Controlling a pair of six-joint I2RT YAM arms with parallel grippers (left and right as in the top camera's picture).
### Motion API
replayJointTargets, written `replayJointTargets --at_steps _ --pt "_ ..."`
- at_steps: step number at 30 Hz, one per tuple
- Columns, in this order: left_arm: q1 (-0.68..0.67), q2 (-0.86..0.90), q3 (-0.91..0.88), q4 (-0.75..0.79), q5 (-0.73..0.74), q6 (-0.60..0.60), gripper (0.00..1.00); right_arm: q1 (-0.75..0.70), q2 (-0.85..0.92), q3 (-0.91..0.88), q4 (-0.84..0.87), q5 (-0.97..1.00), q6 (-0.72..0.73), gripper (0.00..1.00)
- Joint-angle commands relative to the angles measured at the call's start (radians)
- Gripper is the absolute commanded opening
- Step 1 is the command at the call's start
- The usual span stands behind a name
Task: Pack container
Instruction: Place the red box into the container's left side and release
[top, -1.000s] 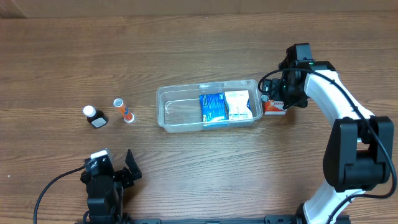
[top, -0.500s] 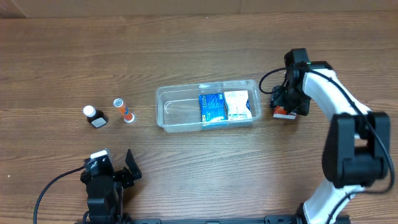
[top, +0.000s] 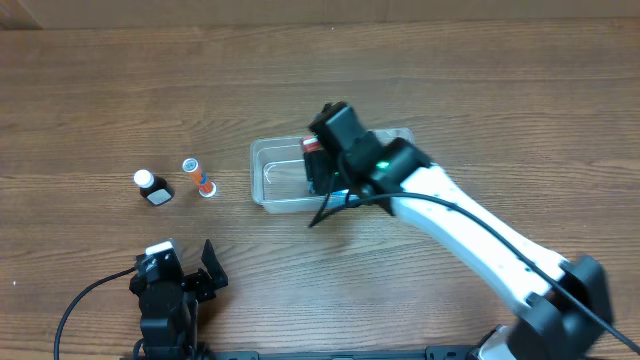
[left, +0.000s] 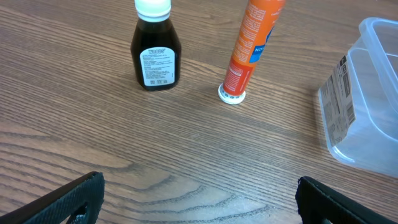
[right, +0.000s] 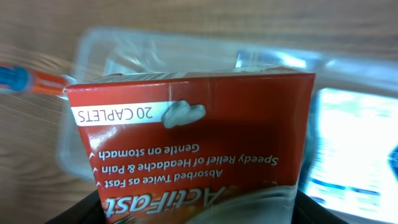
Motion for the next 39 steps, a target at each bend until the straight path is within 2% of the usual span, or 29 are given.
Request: replayJointTargets --at_steps 1,5,11,17,20,29,33,37,39 --pt "0.006 -0.008 -0.002 0.0 0.004 -0.006 1.0 0.027 0.087 -0.002 0.036 0.002 0.024 0.71" --pt "0.006 -0.008 -0.002 0.0 0.004 -0.006 1.0 0.026 0.108 -0.001 0.062 -0.029 0.019 0.65" --pt "0.006 -0.008 -0.002 0.001 0.004 -0.006 1.0 0.028 0.108 -0.001 0.092 -0.06 0.014 0.68" --pt "0.006 -0.008 -0.002 0.001 0.004 -0.006 1.0 0.029 0.109 -0.001 0.2 -0.105 -0.028 0.66" --pt "0.006 -0.008 -0.002 0.0 0.004 -0.006 1.0 0.029 0.12 -0.001 0.19 -0.042 0.045 0.66" --pt "0.006 -0.008 -0.002 0.001 0.005 -0.006 1.0 0.034 0.25 -0.002 0.207 -0.062 0.141 0.67" --pt "0.006 -0.008 -0.002 0.001 0.004 -0.006 1.0 0.031 0.275 -0.001 0.215 -0.057 0.153 0.77" --pt "0.006 -0.008 -0.002 0.001 0.004 -0.006 1.0 0.031 0.257 0.016 0.21 0.052 0.124 0.8" --pt "0.006 -0.008 -0.002 0.001 0.004 -0.006 1.0 0.032 0.208 0.051 0.155 0.1 0.094 0.8"
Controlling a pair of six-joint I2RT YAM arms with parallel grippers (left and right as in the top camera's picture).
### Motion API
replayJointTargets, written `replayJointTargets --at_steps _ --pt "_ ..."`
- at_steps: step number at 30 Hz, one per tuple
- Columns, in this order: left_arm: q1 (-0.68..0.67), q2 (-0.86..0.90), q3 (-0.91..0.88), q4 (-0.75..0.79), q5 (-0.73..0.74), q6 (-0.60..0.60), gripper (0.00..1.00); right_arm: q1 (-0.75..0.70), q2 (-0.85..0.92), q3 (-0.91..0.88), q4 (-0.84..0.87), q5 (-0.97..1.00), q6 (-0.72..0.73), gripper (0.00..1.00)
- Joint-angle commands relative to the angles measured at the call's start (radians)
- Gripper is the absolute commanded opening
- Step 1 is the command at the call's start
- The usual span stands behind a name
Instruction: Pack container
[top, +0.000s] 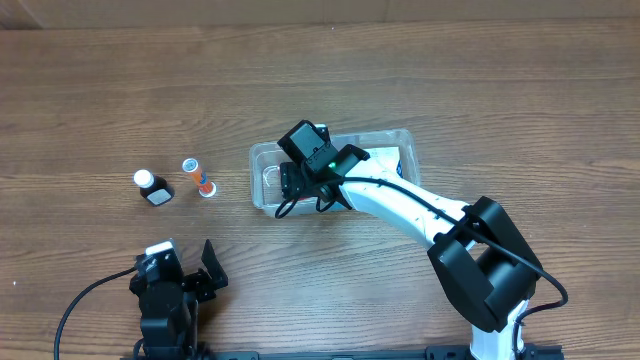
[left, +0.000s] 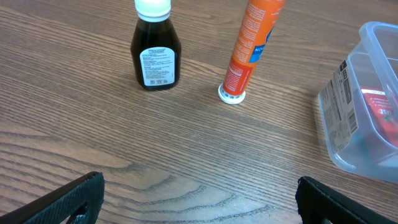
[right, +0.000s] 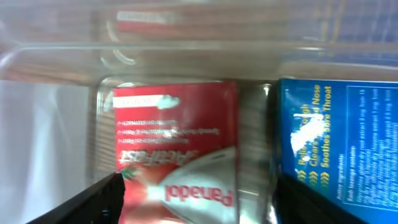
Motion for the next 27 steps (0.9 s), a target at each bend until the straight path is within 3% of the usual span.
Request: replayJointTargets --at_steps 1,5,9,12,14,27 --pt "0.006 -0.008 -0.002 0.0 0.004 -0.006 1.0 -0.003 -0.117 0.074 -0.082 0.123 -0.031 0.84" --pt "0.006 -0.008 -0.002 0.0 0.004 -0.006 1.0 -0.166 -0.389 0.125 -0.243 0.129 -0.031 0.99" --pt "0.006 -0.008 -0.002 0.0 0.005 -0.006 1.0 -0.471 -0.584 0.124 -0.317 0.048 -0.046 1.0" --pt "0.006 -0.008 -0.002 0.0 0.004 -0.006 1.0 -0.779 -0.595 0.122 -0.381 -0.042 -0.046 1.0" --pt "0.006 -0.008 -0.002 0.0 0.004 -0.006 1.0 -0.866 -0.568 0.121 -0.415 -0.081 -0.045 1.0" --pt "0.006 -0.008 -0.002 0.0 0.004 -0.006 1.0 -0.921 -0.514 0.121 -0.462 -0.092 -0.045 1.0"
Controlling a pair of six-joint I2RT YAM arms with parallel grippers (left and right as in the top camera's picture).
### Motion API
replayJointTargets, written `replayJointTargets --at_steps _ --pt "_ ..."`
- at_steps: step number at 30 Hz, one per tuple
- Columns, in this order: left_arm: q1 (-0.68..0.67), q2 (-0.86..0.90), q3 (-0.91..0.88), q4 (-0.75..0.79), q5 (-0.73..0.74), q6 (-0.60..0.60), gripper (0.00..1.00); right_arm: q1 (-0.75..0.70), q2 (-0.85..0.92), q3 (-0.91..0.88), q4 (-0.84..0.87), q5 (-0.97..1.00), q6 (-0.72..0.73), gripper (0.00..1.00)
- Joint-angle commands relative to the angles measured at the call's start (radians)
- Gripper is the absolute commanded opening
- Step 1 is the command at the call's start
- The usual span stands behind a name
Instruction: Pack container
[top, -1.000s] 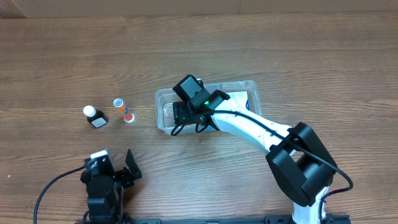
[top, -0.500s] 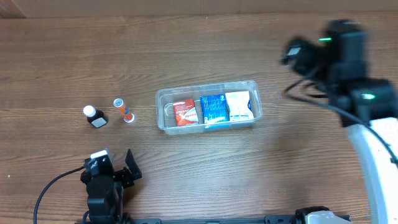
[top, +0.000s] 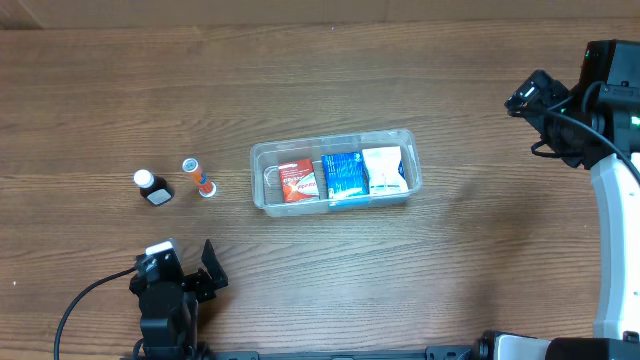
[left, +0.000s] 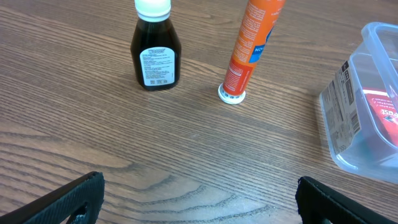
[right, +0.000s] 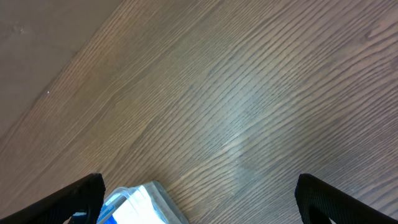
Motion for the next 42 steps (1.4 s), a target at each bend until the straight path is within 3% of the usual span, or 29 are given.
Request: replayJointTargets --at_steps 1,16,18,22,25,28,36,40,42 --pt "0.006 -0.008 -0.002 0.0 0.004 -0.006 1.0 -0.002 0.001 0.0 0.005 -0.008 -0.007 1.0" --pt "0.006 -0.008 -0.002 0.007 0.002 -0.005 1.0 -0.002 0.001 0.0 0.005 -0.008 -0.007 1.0" --pt "0.006 -0.008 -0.003 0.136 -0.005 -0.035 1.0 -0.002 0.001 0.0 0.005 -0.008 -0.007 1.0" --pt "0.005 -0.007 0.024 0.304 0.157 -0.123 1.0 -0.002 0.001 0.0 0.005 -0.008 -0.007 1.0" --pt "0.005 0.034 0.169 0.293 0.18 -0.155 1.0 -0.002 0.001 0.0 0.005 -0.008 -0.007 1.0" --pt "0.006 0.212 0.419 0.172 0.091 -0.142 1.0 -0.002 0.001 0.0 0.005 -0.008 -0.007 1.0" --pt "0.024 0.933 1.213 -0.399 -0.057 -0.091 1.0 -0.002 0.001 0.0 0.005 -0.008 -0.007 1.0" --pt "0.052 1.184 1.388 -0.507 -0.045 0.036 1.0 -0.002 0.001 0.0 0.005 -0.008 -0.007 1.0" --pt "0.076 1.254 1.393 -0.517 -0.065 -0.046 1.0 -0.002 0.001 0.0 0.005 -0.008 -0.007 1.0"
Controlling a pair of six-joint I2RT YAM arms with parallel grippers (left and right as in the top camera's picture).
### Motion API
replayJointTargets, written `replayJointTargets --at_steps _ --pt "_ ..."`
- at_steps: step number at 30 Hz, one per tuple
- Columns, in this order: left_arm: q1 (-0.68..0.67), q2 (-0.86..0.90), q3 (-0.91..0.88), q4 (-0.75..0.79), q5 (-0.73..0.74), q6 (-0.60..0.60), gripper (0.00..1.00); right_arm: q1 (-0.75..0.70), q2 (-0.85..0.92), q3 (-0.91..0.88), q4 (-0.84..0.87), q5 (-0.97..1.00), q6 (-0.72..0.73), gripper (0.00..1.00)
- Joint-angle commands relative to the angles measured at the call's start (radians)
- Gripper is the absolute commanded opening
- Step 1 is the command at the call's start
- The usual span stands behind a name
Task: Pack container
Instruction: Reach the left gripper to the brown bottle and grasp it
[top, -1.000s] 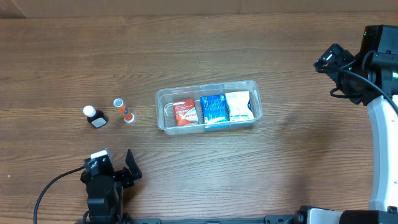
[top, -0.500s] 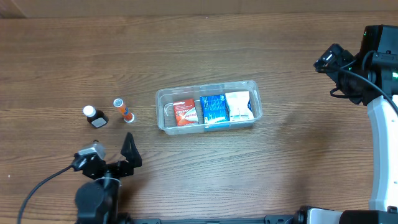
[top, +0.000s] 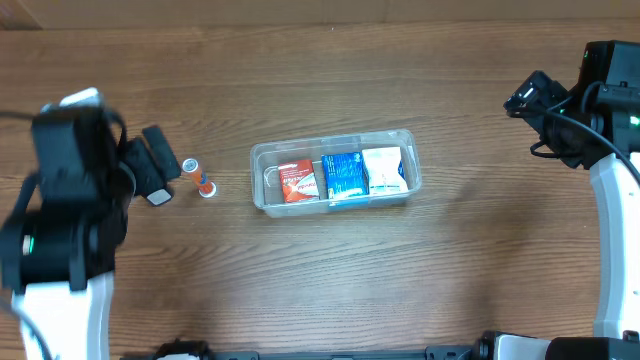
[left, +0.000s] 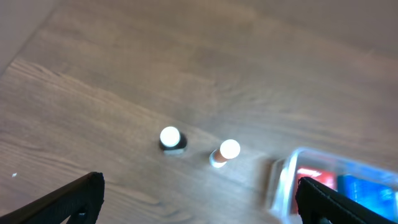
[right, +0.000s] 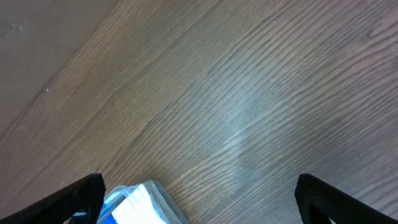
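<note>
A clear plastic container (top: 335, 178) lies at mid-table with a red box (top: 296, 182), a blue box (top: 343, 176) and a white box (top: 384, 170) side by side in it. To its left stand an orange tube (top: 201, 178) and a dark bottle with a white cap (left: 170, 138). My left gripper (top: 158, 172) hangs open high above the bottle, partly hiding it from overhead. At the far right my right gripper (top: 530, 100) is open and empty, well away from the container.
The wooden table (top: 330, 290) carries nothing else. In the right wrist view only a corner of the container (right: 140, 202) shows at the bottom edge. The left arm's white body (top: 60, 240) covers the table's left side.
My left arm has left its low place at the table's front edge and now stands high over the bottle and the tube, gripper still open. The right arm has not moved.
My right gripper held the red box above the container. Then it was low inside, with the box at the left end. Then the box lay beside the blue one and the right gripper was open at the far right. Now the left arm is raised.
</note>
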Motion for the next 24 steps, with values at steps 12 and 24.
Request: replayJointTargets --at_steps 12,24 --pt "0.351 0.551 0.039 -0.027 0.29 0.019 1.0 -0.001 -0.001 0.003 0.005 -0.004 -0.003 1.0" --pt "0.257 0.737 0.028 0.008 0.246 0.14 0.65 -0.001 -0.001 0.003 0.005 -0.004 -0.003 1.0"
